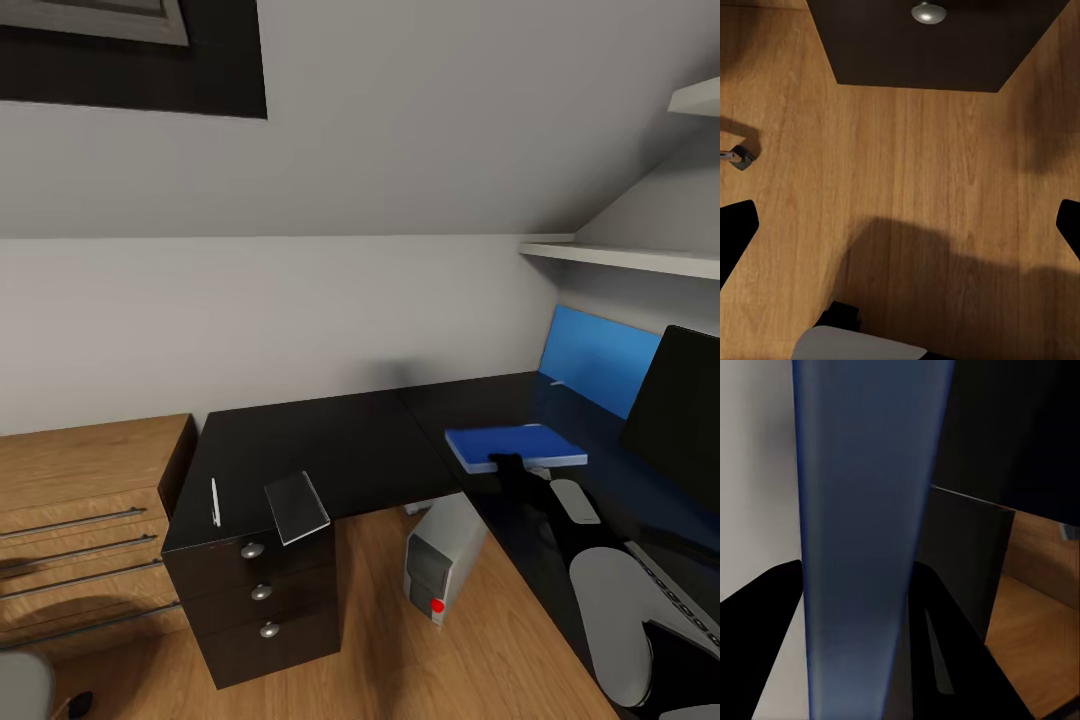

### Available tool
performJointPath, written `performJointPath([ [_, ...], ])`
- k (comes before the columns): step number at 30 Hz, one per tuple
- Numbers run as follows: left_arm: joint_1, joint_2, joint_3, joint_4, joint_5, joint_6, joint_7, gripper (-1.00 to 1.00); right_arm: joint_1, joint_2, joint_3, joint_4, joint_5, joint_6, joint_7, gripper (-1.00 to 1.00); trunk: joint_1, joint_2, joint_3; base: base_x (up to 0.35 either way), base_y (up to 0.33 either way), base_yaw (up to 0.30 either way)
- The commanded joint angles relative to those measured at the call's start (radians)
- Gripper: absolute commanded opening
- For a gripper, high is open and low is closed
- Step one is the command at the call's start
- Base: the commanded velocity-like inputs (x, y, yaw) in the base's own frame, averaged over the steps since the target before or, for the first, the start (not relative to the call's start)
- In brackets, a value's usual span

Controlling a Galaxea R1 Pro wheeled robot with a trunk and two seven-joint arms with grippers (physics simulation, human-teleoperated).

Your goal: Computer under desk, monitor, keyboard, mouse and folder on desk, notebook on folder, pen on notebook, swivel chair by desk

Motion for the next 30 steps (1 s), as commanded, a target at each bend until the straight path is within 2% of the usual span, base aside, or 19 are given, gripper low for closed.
performJointPath([
  [1,0.000,0.001,-0.003,-0.002,0.006,0.003,0.007,1.00,-0.001,0.000,-0.003,-0.002,-0.008,0.004,-0.012,-1.00,0.000,-0.001,-0.001,0.000,0.000,0.000],
  [30,0.000,0.002,0.000,-0.002,0.010,0.004,0.009,1.00,-0.001,0.002,-0.003,-0.002,-0.002,0.004,-0.017,-1.00,0.000,-0.001,-0.001,0.021,0.000,0.000],
])
